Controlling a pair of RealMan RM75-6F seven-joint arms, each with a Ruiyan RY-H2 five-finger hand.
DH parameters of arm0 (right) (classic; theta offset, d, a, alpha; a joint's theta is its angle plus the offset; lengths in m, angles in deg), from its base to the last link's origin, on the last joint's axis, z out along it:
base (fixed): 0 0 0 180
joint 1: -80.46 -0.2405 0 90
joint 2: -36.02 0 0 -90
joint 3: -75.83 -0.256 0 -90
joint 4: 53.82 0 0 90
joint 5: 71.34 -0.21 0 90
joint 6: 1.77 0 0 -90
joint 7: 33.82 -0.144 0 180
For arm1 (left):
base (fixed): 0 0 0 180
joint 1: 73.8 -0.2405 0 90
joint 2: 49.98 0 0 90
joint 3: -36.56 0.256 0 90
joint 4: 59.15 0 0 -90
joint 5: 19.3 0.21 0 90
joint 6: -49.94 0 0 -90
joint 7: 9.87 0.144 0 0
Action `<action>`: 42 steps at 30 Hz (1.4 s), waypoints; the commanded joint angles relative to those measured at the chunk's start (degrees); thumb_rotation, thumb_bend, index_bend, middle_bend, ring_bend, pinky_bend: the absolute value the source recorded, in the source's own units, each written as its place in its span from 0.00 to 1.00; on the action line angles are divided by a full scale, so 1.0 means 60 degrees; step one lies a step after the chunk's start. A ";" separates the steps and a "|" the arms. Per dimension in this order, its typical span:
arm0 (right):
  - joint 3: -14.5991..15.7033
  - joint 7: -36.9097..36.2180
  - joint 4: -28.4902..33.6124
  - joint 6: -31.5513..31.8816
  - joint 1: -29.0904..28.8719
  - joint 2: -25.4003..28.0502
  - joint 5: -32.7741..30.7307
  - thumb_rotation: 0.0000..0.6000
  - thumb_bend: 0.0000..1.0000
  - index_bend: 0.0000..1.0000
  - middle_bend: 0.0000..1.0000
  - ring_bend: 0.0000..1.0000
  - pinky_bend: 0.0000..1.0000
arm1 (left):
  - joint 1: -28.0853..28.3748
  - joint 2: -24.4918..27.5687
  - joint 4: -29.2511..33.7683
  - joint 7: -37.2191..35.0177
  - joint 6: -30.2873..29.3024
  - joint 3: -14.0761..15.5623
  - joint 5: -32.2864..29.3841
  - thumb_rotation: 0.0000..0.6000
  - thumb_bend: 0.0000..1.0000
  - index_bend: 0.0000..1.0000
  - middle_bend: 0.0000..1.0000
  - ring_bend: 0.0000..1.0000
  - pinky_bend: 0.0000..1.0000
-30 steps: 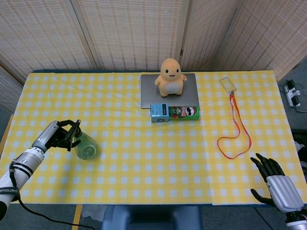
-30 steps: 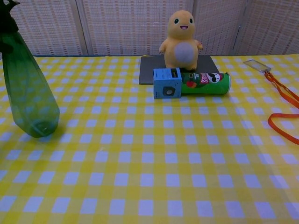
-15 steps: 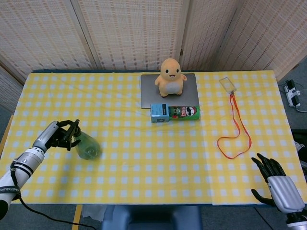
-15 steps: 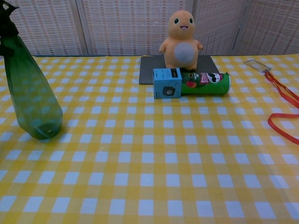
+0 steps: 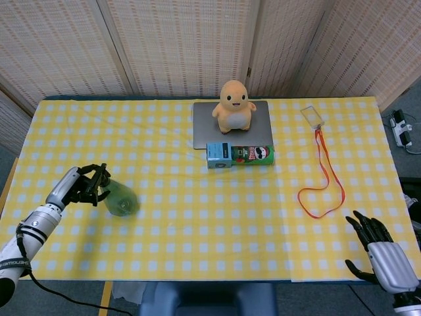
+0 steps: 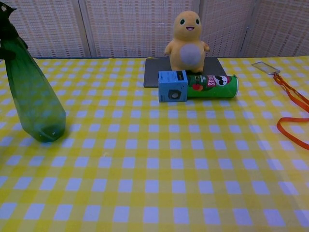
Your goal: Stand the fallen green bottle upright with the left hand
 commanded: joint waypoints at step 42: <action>0.0005 0.0104 0.0030 -0.0041 -0.0004 -0.0030 0.0054 1.00 0.32 0.00 0.00 0.00 0.00 | -0.3252 -0.2017 -0.4013 0.2365 -0.5832 0.1966 0.5528 1.00 0.18 0.15 0.04 0.00 0.00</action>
